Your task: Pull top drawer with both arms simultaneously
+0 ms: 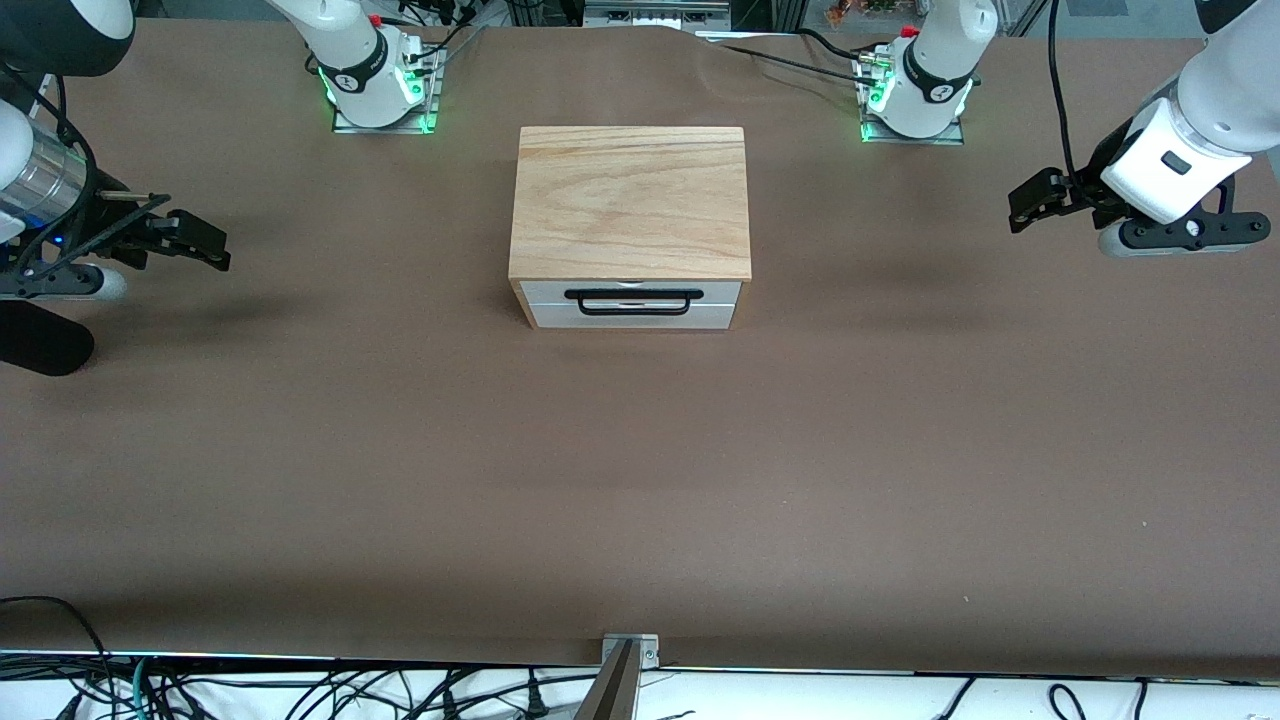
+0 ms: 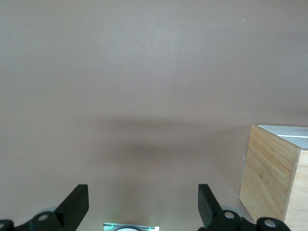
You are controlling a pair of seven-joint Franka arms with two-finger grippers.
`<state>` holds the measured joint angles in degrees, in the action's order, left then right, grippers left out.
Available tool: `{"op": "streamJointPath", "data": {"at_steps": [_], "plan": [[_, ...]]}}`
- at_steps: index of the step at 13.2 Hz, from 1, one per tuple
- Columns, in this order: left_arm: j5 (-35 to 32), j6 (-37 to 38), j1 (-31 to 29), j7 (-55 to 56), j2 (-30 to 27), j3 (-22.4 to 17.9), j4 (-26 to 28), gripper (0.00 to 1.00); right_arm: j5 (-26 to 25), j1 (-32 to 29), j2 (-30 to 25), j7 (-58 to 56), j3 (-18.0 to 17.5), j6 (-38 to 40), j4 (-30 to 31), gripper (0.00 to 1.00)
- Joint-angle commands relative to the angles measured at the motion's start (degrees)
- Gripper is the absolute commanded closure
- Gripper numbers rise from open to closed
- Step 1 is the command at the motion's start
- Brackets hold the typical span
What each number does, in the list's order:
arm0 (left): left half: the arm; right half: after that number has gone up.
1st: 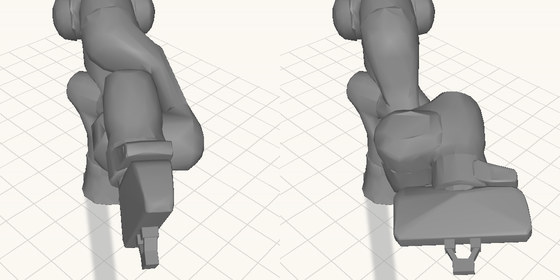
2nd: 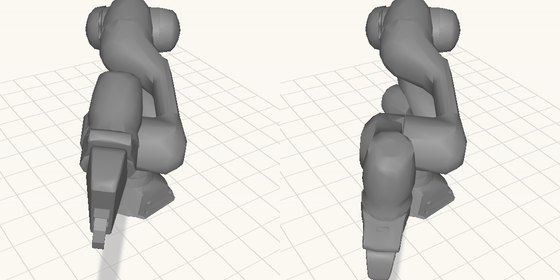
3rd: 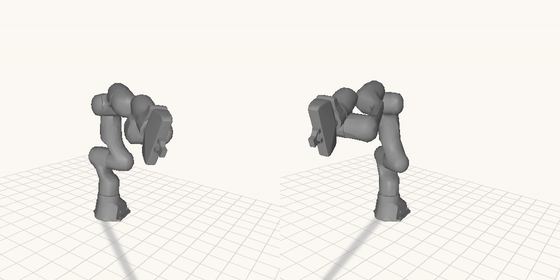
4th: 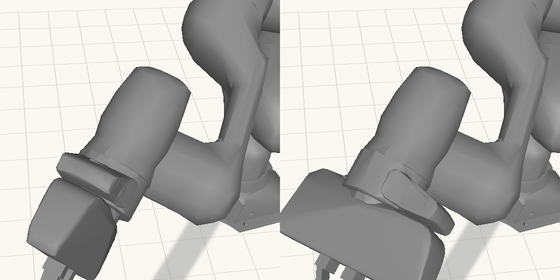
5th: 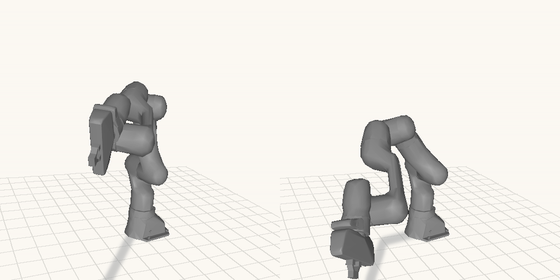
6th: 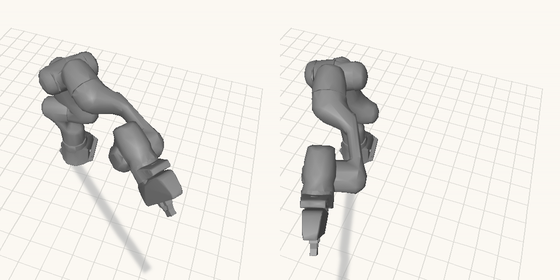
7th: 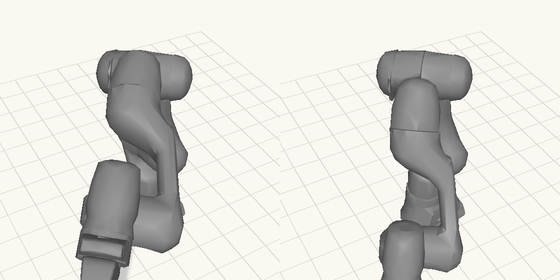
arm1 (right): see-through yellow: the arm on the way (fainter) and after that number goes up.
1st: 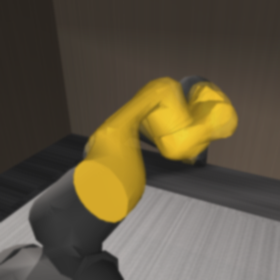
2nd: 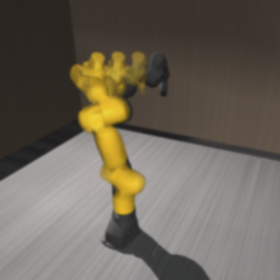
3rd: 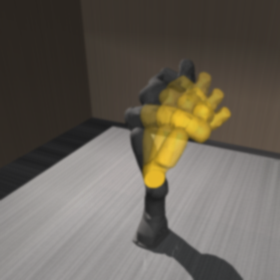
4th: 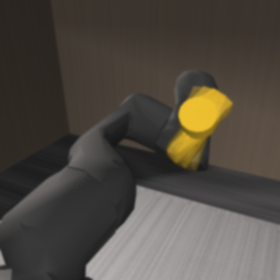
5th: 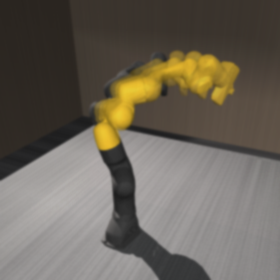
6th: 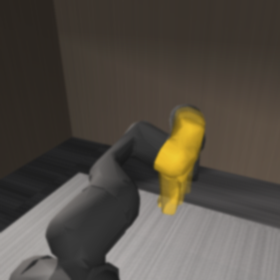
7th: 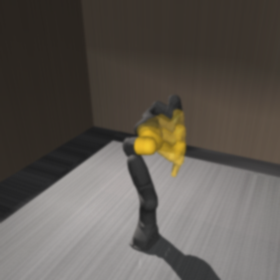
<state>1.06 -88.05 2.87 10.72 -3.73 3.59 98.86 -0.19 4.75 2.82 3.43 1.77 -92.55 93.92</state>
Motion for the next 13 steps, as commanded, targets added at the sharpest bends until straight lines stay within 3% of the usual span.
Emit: {"op": "streamJointPath", "data": {"at_steps": [1, 13], "plan": [[-1.2, -0.3, -0.2, -0.2, -0.1, 0.1, 0.5, 0.0, -0.4, -0.4, -0.3, -0.9, -0.3, 0.4, -0.2, 0.0], [-0.4, -1.9, -0.2, -1.0, -0.1, 0.2, 0.9, 0.0, 0.0, -0.4, 0.2, -1.3, -0.6, 1.5, -0.1, 0.0]]}}
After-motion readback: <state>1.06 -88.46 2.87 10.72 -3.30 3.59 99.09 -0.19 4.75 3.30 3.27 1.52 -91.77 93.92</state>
